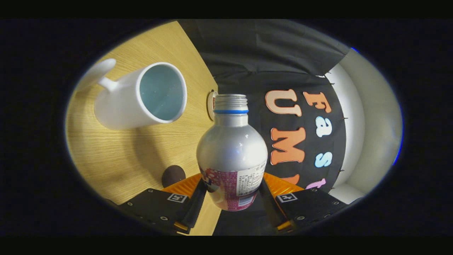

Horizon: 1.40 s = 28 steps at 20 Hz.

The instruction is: Take the bottle from table, then pour the juice into the cup, finally place the bottle on the coaster

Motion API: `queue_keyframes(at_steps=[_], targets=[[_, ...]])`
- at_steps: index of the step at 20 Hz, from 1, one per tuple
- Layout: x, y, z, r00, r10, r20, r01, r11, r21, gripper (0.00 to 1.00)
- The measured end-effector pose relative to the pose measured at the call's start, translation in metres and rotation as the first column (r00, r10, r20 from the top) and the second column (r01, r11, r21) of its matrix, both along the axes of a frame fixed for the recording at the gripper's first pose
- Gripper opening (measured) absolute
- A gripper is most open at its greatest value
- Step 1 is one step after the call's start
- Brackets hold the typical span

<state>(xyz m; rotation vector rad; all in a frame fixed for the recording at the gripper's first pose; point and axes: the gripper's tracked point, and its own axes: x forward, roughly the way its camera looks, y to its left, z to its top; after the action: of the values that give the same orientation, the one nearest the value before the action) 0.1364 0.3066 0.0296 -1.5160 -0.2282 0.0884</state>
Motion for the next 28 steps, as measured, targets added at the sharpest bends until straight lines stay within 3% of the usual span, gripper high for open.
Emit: queue_keyframes(at_steps=[28], targets=[[0.004,0.002,0.023,0.998,-0.012,0.060,0.024,0.976,-0.215,0.77]])
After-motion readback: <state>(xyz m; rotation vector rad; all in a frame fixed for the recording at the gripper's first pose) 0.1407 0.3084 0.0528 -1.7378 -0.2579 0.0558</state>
